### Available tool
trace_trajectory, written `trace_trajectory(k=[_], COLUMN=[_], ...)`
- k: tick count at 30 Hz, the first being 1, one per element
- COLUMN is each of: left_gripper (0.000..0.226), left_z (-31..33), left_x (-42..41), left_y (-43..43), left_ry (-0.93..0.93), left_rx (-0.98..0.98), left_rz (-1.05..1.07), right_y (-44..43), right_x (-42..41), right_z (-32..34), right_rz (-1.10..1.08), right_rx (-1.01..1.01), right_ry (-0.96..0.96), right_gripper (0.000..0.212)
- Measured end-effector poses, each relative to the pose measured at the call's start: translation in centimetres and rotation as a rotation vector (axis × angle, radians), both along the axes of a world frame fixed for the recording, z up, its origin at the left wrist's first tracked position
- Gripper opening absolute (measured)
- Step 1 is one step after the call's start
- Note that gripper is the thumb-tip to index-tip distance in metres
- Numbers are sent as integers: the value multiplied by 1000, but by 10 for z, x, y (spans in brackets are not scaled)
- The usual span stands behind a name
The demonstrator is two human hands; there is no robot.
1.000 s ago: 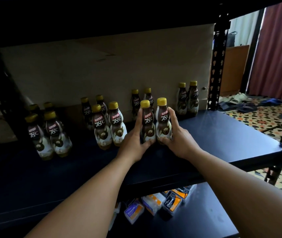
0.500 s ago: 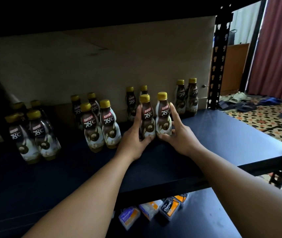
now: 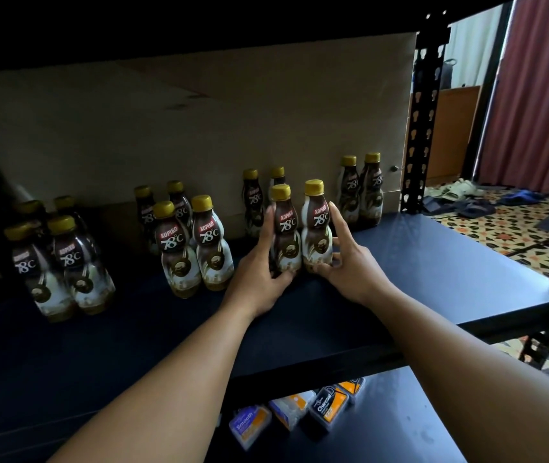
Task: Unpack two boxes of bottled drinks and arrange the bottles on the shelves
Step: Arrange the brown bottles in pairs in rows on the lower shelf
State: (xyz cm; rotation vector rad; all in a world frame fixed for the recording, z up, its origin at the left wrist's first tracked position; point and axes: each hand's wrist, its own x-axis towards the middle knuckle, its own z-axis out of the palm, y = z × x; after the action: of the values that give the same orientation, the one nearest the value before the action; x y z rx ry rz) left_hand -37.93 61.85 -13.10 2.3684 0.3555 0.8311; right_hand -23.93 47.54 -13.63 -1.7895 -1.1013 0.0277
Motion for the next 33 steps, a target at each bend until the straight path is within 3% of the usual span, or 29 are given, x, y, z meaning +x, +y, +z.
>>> trace_trajectory(k=[33], left_gripper=[118], left_z=[-2], left_x=[-1], left_y=[1], left_ry=[12], left_rx=[-3], left_rz=[35], right_y=[2], right_x=[3], right_z=[0], right_rz=[-15], right_rx=[-54], right_ry=[40], right_gripper=[122])
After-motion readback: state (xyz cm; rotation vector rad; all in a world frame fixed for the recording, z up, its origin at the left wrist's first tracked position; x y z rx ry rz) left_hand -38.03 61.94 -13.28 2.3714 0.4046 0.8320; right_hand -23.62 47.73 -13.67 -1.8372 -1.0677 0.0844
